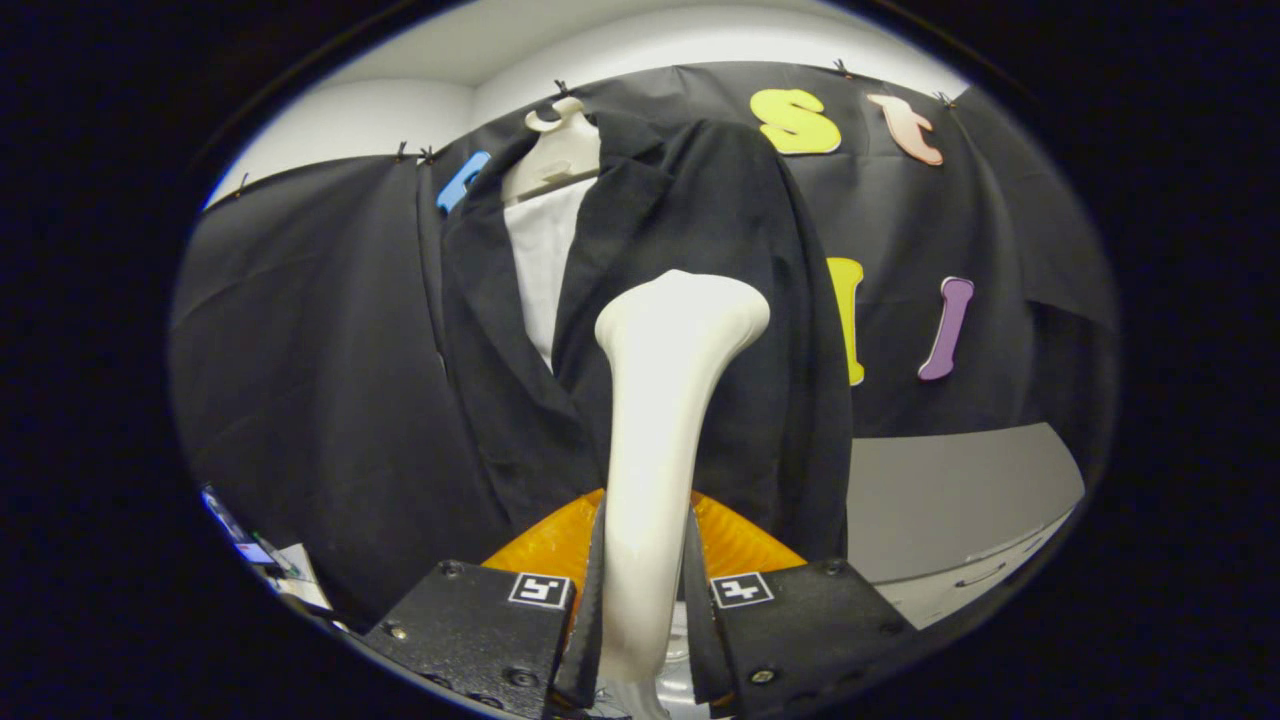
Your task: Iron the clothes twice with a garment steamer, once on the left side and once on the right side.
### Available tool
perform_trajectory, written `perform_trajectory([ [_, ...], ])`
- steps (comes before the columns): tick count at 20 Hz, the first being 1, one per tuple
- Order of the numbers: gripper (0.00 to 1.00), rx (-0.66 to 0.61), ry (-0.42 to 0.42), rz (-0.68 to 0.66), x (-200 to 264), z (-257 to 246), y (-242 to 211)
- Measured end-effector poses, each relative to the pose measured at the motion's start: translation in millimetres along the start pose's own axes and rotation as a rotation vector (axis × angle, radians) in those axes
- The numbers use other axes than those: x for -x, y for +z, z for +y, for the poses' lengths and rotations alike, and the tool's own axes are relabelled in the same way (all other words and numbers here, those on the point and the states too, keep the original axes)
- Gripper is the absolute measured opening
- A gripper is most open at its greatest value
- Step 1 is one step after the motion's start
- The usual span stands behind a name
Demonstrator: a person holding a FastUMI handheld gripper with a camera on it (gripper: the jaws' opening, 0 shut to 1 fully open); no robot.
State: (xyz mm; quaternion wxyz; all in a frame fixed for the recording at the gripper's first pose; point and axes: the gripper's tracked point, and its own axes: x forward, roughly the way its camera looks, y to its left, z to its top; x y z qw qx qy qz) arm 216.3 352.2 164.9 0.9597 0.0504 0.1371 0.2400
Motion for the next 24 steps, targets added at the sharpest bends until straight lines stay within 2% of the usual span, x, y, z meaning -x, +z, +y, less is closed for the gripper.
perform_trajectory([
  [24,0.38,-0.032,-0.053,0.325,-44.4,-8.8,-181.4],
])
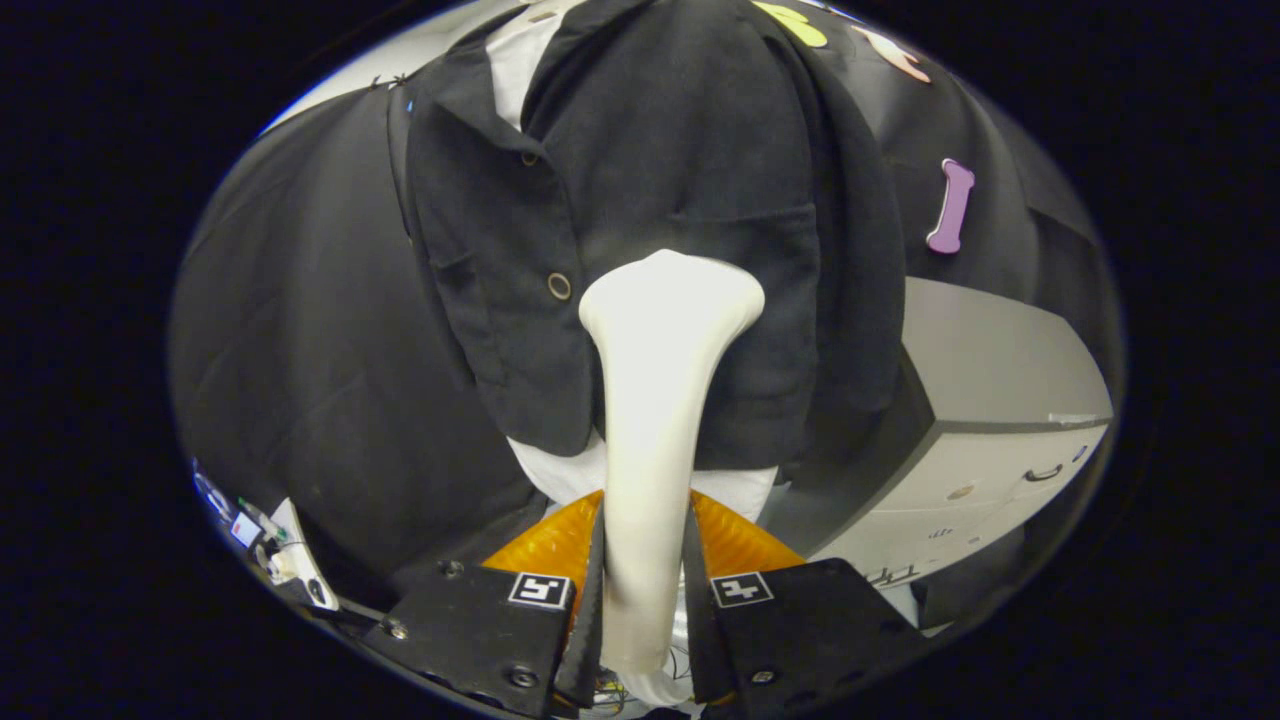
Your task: Iron the clothes twice with a garment steamer, once on the left side and once on the right side.
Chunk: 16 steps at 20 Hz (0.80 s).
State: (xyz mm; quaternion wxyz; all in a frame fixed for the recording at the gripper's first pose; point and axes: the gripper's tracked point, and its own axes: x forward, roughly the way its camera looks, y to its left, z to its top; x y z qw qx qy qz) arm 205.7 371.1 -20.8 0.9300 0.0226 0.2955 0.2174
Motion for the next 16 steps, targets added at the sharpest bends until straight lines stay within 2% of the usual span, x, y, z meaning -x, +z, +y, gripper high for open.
perform_trajectory([
  [9,0.38,0.006,-0.002,0.095,-23.6,-1.7,-38.1],
  [12,0.38,0.002,-0.001,0.087,-17.6,-1.7,-31.7],
  [16,0.38,0.026,-0.013,0.009,5.8,3.5,-4.2],
])
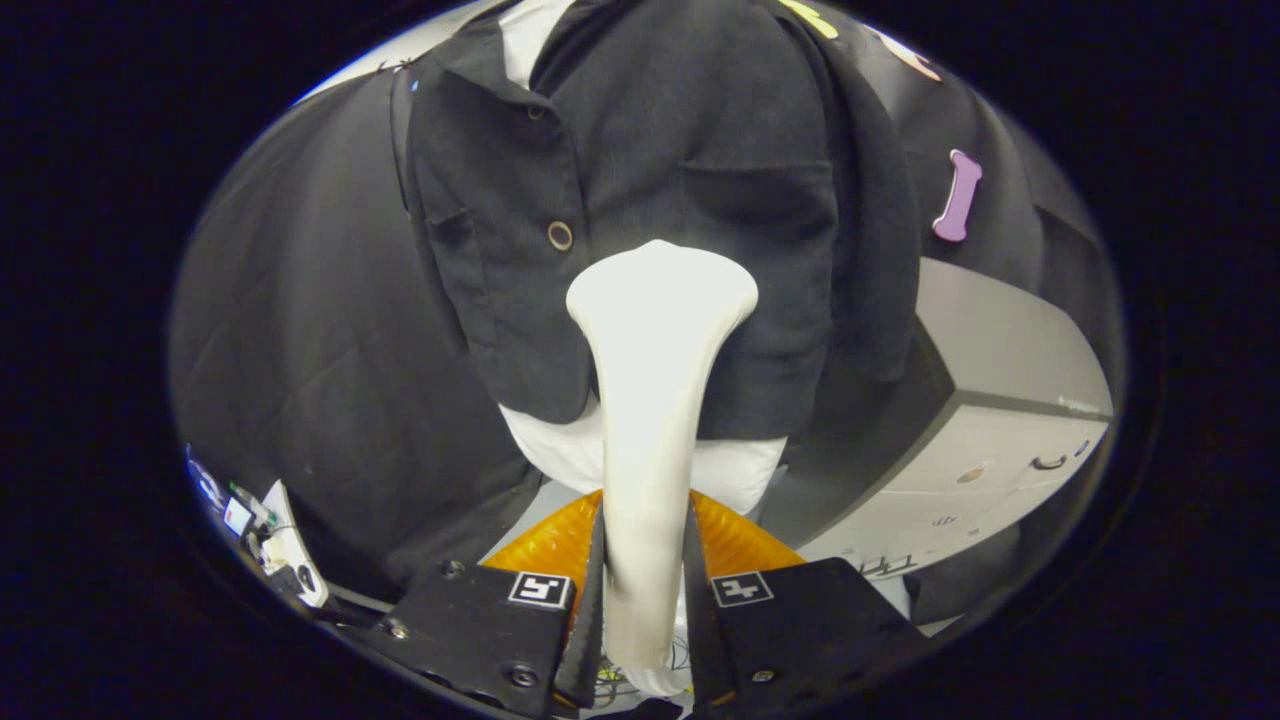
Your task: Iron the clothes twice with a garment steamer, once on the left side and once on the right side.
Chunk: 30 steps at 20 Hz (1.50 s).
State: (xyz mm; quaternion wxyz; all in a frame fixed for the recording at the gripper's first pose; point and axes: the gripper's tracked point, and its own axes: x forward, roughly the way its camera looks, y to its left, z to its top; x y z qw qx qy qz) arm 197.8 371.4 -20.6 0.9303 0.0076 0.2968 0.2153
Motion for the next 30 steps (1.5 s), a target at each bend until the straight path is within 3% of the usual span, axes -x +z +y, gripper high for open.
perform_trajectory([
  [13,0.38,0.085,0.121,-0.356,129.7,99.4,145.2],
  [23,0.38,0.18,0.247,-0.451,138.4,190.8,211.5],
  [30,0.38,0.203,0.233,-0.428,110.6,208.6,239.0],
])
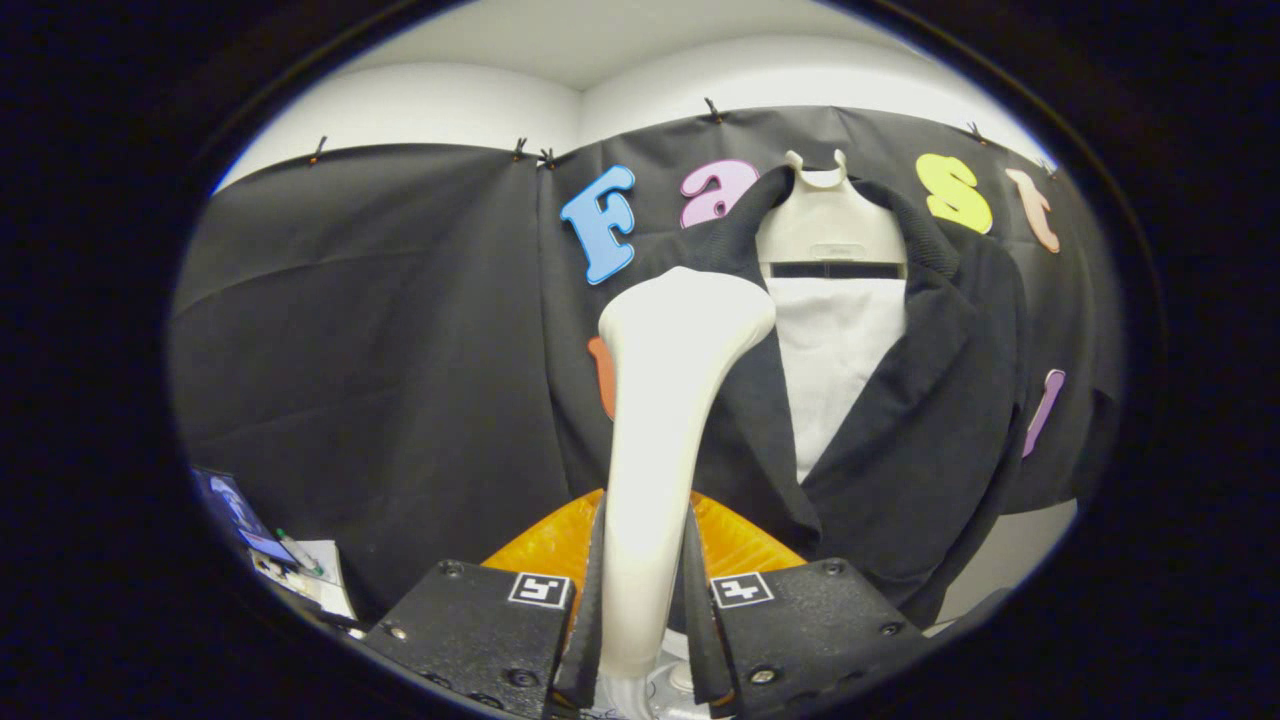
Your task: Iron the clothes twice with a garment steamer, once on the left side and once on the right side.
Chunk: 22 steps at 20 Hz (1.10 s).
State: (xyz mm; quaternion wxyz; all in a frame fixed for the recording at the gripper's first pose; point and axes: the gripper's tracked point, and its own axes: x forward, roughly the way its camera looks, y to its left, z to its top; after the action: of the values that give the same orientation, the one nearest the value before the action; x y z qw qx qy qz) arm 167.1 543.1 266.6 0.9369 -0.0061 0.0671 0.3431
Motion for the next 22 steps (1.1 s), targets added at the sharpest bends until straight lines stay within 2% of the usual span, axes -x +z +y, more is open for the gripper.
perform_trajectory([
  [8,0.38,-0.004,-0.014,0.091,-19.0,-17.0,-40.1],
  [22,0.38,-0.014,-0.011,0.238,-22.2,-26.1,-129.0],
])
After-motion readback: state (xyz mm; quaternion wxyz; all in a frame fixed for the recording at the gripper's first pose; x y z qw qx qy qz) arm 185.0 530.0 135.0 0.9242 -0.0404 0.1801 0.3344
